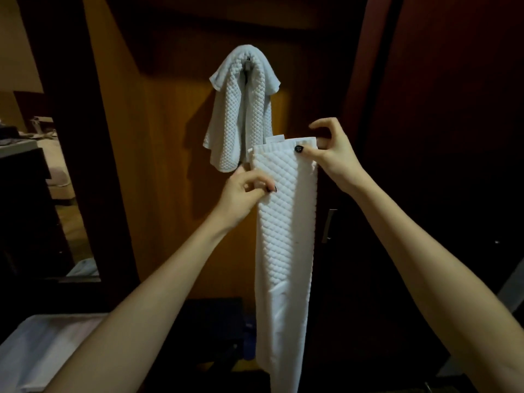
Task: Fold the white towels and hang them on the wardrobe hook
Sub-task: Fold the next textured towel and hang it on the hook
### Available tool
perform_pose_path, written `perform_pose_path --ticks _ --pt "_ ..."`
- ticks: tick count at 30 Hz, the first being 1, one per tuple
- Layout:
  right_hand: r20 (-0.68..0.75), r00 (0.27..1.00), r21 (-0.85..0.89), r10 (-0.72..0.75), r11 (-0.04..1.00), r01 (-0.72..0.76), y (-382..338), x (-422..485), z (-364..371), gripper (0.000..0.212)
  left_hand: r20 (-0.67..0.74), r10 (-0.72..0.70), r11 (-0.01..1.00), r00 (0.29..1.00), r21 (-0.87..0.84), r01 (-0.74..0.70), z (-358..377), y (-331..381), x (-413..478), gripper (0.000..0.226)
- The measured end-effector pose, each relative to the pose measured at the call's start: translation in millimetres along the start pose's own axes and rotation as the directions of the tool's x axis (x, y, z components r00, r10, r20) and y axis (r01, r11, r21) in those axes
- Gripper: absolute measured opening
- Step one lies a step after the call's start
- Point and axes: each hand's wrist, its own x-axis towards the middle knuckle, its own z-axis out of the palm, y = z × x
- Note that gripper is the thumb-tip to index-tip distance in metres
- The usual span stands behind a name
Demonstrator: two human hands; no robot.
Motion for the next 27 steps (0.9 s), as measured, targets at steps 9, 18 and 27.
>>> perform_pose_path --ticks 9,18,27 --pt "0.165 0.981 0.071 -0.099 0.994 0.088 12 -43 -26 0.09 -0.108 -0.008 0.972 0.994 -0.234 -0.017 11 19 33 0.03" --pt "0.243 0.97 0.098 -0.017 0.995 -0.007 44 -86 23 0.049 -0.053 -0.022 0.969 0.998 -0.248 0.008 -5 29 70 0.025" --pt "0.023 0.991 0.203 -0.133 0.971 0.125 12 -56 44 0.027 0.018 -0.147 0.938 0.989 -0.316 0.145 -21 0 57 0.028"
